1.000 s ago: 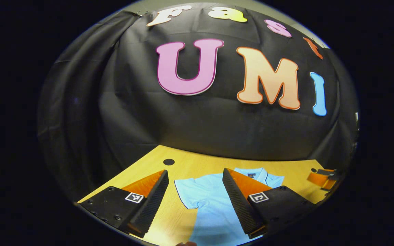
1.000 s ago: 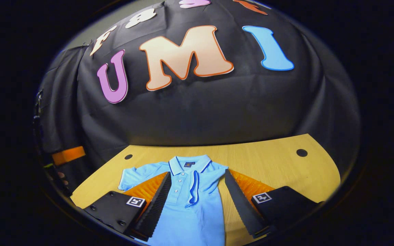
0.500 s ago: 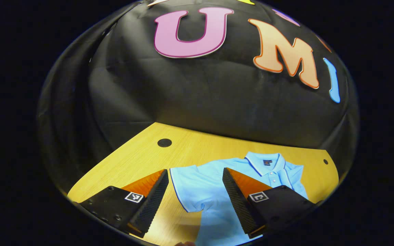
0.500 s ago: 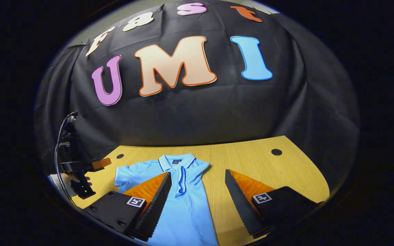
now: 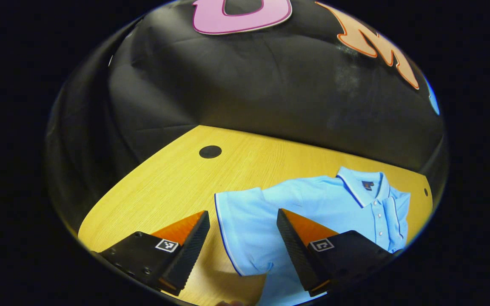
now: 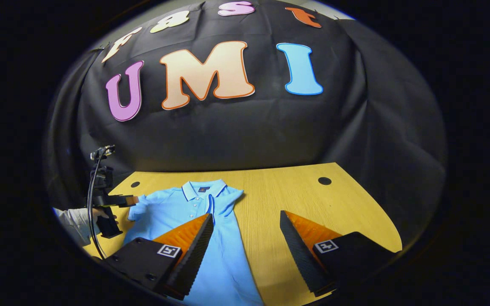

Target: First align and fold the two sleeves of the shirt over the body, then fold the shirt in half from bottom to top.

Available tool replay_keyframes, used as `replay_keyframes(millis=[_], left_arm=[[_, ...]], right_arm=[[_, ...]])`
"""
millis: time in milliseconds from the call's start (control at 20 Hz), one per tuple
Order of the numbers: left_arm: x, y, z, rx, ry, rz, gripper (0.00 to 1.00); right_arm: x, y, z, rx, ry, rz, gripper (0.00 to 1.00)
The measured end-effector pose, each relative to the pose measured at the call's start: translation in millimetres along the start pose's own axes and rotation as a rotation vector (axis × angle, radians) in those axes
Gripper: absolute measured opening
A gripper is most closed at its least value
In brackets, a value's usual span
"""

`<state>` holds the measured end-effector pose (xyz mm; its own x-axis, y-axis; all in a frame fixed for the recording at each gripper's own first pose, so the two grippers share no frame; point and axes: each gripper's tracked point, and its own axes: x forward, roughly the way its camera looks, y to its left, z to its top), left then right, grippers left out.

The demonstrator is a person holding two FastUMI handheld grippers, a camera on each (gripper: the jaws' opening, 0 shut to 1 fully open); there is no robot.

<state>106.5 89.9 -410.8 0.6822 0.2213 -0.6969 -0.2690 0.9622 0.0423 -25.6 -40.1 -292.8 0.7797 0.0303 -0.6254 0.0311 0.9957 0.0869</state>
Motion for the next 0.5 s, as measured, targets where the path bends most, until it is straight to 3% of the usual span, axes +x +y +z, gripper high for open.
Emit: replay_keyframes(millis=[100,200,300,450,500], left_arm=[[5,-2,-12,-0.002,0.038,-0.005,0.95],[6,-5,-27,-0.023,0.090,-0.009,0.96],[7,-5,-27,-0.018,0.084,-0.004,0.98],[5,-5,-26,-0.018,0.084,-0.006,0.96],[4,-5,-25,-0.020,0.083,-0.019,0.93]], right_arm=[[0,-4,3,0.004,-0.002,-0.009,0.94],[-1,-7,4,0.010,-0.002,-0.016,0.98],[5,-1,-1,0.010,-0.001,-0.018,0.94],[3,-1,-4,0.001,0.003,-0.017,0.94],[3,-2,-4,-0.001,0.004,-0.017,0.98]])
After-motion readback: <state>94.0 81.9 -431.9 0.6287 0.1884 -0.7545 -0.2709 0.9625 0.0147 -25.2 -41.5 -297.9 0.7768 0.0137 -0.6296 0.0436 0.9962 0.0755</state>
